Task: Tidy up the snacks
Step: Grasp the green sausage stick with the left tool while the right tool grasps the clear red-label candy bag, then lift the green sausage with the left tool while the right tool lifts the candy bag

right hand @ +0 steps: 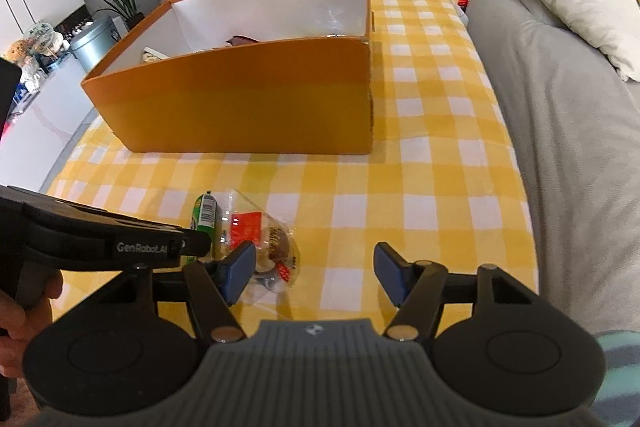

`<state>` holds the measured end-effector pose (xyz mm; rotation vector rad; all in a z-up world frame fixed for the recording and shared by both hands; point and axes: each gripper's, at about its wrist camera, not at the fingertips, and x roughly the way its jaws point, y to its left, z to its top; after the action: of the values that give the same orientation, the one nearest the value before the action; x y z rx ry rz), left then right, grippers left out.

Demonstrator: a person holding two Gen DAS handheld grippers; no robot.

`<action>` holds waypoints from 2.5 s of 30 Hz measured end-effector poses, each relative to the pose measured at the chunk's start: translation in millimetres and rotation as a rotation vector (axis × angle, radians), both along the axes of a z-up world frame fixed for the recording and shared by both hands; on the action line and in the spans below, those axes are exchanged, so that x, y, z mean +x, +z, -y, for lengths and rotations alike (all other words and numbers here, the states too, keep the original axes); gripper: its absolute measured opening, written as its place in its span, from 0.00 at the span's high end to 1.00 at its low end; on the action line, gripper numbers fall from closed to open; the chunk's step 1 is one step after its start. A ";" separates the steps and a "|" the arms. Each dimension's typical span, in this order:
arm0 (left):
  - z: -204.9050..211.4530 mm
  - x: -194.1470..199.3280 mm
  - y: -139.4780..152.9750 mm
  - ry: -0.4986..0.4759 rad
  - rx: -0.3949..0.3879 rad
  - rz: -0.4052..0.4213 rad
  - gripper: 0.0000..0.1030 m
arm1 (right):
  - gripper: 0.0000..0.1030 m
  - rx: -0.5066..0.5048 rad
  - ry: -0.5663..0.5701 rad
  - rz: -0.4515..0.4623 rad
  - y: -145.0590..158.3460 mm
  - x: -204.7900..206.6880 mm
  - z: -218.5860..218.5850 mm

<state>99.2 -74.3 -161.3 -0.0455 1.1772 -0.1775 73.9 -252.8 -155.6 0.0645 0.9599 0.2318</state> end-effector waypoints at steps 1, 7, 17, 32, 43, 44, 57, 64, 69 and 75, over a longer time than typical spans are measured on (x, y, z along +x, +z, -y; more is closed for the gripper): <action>-2.8 -1.0 1.2 0.002 0.006 0.001 0.74 | 0.42 0.008 0.001 0.006 0.3 -0.1 -0.2; -19.6 -4.4 2.5 0.044 0.011 -0.012 0.74 | 0.47 0.063 -0.020 0.045 -0.5 2.9 -4.8; -23.9 -9.6 5.2 0.080 -0.048 0.008 0.51 | 0.59 0.147 -0.040 -0.037 -22.5 16.0 -10.7; -25.3 -1.2 -3.7 0.099 -0.034 -0.024 0.54 | 0.63 0.221 0.000 -0.070 -37.3 23.6 -20.3; -26.5 5.0 -2.5 0.119 -0.012 -0.076 0.54 | 0.67 0.188 0.056 -0.041 -35.3 24.5 -26.9; -25.6 5.9 -3.3 0.119 -0.011 -0.085 0.54 | 0.67 0.166 0.066 -0.034 -33.8 23.3 -28.3; -5.3 5.0 -13.8 0.040 0.096 -0.113 0.67 | 0.61 0.003 0.097 0.007 -30.4 20.6 -32.1; -4.1 8.8 -17.1 0.030 0.110 -0.112 0.70 | 0.54 0.063 0.070 0.010 -34.6 26.1 -28.4; -2.5 10.0 -17.3 0.019 0.117 -0.089 0.70 | 0.61 0.098 0.058 0.005 -35.7 28.4 -26.1; 3.0 13.5 -18.2 -0.012 0.134 -0.054 0.76 | 0.62 0.086 0.072 0.006 -35.8 26.5 -29.8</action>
<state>112.7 -77.3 -179.5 0.0748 1.2409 -0.1088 100.4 -223.0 -191.4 0.1082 0.9470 0.3397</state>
